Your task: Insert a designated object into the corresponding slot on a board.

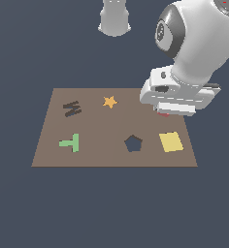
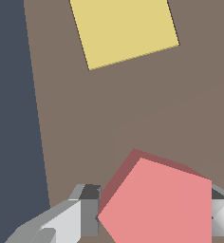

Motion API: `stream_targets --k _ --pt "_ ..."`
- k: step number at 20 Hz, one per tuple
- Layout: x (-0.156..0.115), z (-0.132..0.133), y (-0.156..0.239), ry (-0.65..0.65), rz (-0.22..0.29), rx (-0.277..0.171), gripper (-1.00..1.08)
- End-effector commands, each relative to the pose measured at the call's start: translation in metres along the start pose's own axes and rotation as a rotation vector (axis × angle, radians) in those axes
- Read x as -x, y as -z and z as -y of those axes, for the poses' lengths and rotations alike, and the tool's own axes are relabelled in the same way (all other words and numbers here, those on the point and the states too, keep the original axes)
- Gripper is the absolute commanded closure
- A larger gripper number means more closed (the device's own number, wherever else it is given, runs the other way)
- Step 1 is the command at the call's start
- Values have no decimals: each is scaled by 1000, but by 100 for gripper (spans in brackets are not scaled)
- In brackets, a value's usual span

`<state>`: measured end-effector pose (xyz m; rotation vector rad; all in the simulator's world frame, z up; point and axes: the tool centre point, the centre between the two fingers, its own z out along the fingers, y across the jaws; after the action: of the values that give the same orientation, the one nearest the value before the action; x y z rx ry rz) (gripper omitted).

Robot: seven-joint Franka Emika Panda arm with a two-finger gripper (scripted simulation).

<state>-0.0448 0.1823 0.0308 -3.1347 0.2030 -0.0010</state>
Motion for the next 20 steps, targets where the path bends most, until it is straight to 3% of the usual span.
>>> stream_targets --k 1,11,20 --pt "-1 1 0 -9 0 0 108" --pt "-15 6 1 -151 0 0 108" --pt "-43 9 2 -419 0 -1 108"
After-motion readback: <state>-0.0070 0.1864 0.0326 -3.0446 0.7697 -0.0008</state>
